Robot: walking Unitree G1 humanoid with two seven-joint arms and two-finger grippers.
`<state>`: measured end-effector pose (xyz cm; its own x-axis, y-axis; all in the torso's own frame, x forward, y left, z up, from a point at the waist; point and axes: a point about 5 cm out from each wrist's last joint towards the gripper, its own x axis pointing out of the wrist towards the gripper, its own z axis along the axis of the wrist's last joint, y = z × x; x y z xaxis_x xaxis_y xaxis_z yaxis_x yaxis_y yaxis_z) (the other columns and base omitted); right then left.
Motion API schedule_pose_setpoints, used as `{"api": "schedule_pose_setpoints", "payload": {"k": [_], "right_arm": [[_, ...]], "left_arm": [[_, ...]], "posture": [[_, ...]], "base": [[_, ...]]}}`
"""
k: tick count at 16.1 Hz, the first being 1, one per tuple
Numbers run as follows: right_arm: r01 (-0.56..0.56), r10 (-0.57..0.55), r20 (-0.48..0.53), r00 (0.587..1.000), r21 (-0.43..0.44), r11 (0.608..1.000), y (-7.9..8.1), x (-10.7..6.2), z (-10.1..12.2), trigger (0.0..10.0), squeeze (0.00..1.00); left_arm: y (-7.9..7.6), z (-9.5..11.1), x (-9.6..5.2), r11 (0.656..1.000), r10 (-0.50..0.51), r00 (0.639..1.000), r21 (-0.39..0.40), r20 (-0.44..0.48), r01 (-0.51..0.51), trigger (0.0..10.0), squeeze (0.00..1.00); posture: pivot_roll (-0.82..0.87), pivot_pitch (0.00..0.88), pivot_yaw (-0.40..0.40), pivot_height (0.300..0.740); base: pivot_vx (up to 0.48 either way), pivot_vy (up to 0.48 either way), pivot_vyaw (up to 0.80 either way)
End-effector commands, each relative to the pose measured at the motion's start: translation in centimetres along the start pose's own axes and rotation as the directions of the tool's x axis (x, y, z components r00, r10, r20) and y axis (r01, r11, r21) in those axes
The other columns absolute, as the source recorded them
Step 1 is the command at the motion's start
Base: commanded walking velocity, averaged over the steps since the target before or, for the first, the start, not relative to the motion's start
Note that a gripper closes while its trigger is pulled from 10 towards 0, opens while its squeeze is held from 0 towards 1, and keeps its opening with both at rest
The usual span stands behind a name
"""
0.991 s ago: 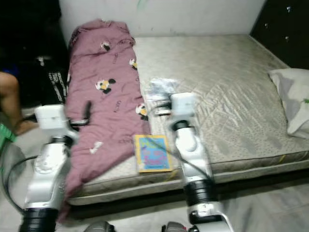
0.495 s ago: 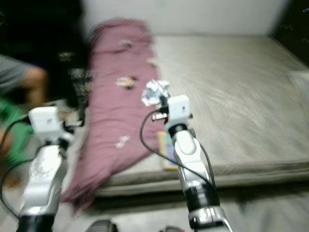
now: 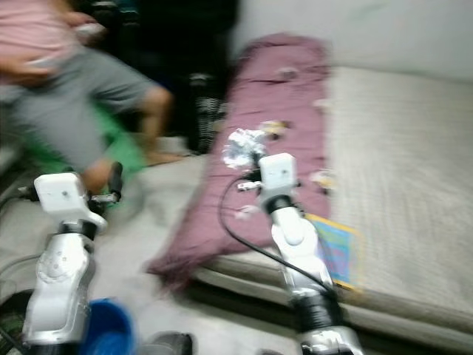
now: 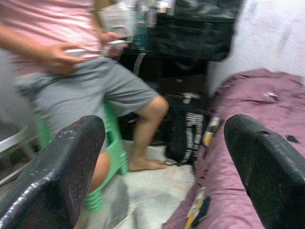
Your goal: Clean up the room
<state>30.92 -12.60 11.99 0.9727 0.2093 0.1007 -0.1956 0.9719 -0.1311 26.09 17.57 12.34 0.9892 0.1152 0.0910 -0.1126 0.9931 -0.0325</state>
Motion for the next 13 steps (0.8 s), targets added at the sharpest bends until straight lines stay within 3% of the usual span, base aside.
{"api": "schedule_pose_setpoints", "payload": {"k": [1, 13], "right_arm": [[0.012, -0.012, 0.009, 1.000, 0.006, 1.000, -0.16, 0.19, 0.43, 10.0, 0.00], [-0.019, 0.019, 0.001, 1.000, -0.009, 1.000, 0.27, -0.42, 0.48, 10.0, 0.00]], "left_arm": [[0.43, 0.23, -0.03, 1.000, 0.015, 1.000, 0.016, 0.001, -0.015, 10.0, 0.00], [-0.48, -0.17, -0.88, 1.000, -0.021, 0.999, 0.014, -0.026, 0.021, 10.0, 0.00]], "posture": [[-0.04, 0.000, 0.008, 0.740], [-0.04, 0.000, 0.006, 0.740]], "base": [[0.000, 0.000, 0.80], [0.000, 0.000, 0.80]]}}
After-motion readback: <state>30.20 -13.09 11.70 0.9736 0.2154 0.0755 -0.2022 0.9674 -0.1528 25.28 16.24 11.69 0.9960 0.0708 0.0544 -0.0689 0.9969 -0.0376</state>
